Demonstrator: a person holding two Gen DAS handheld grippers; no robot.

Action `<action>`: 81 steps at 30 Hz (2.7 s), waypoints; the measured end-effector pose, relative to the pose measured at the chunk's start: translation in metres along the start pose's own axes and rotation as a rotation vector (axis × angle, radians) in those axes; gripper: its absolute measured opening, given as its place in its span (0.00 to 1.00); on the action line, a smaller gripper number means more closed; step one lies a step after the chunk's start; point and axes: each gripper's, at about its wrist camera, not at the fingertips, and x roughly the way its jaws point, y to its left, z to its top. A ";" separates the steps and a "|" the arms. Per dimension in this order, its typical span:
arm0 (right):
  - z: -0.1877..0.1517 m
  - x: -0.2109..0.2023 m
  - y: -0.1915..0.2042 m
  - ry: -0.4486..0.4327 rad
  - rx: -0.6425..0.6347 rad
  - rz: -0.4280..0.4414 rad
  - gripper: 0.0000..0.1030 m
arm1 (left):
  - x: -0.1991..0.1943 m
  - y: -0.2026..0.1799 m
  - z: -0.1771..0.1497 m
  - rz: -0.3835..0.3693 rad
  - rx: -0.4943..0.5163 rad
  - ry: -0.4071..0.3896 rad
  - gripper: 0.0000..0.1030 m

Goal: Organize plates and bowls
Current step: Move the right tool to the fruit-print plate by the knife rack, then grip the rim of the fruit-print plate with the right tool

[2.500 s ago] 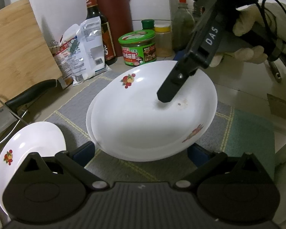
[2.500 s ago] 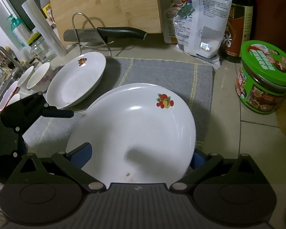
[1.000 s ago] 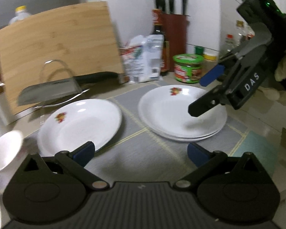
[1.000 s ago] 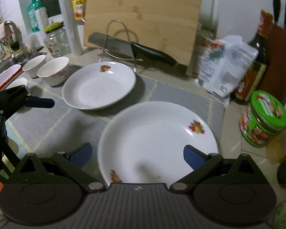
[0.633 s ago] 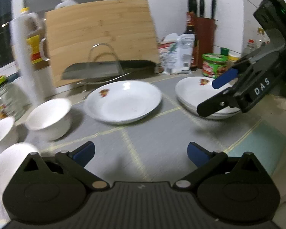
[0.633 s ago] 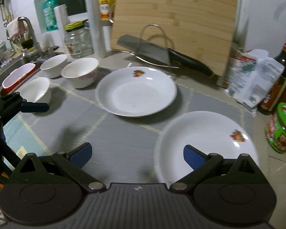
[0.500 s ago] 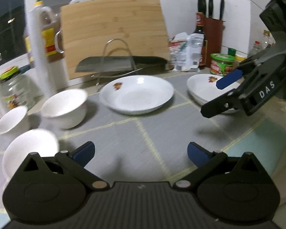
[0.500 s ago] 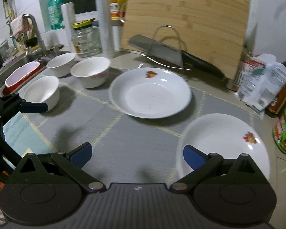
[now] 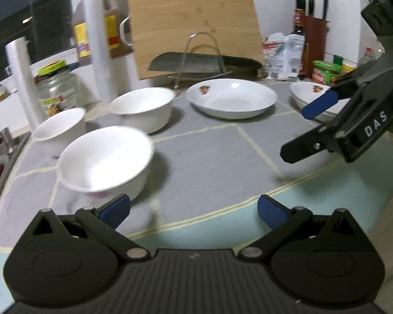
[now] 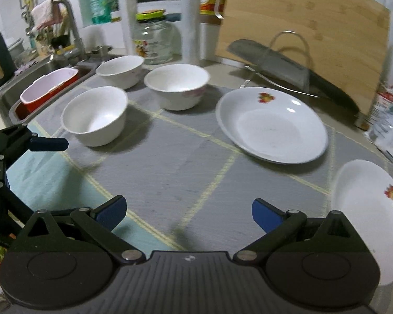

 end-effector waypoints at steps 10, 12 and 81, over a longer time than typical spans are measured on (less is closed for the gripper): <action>0.016 0.027 0.036 0.021 -0.071 0.067 1.00 | -0.006 0.031 -0.019 0.073 -0.072 0.020 0.99; 0.020 0.032 0.039 0.021 -0.075 0.069 1.00 | -0.007 0.034 -0.021 0.079 -0.075 0.021 0.99; 0.101 0.146 -0.234 0.175 0.119 0.241 1.00 | 0.172 -0.068 0.095 -0.078 -0.015 0.070 1.00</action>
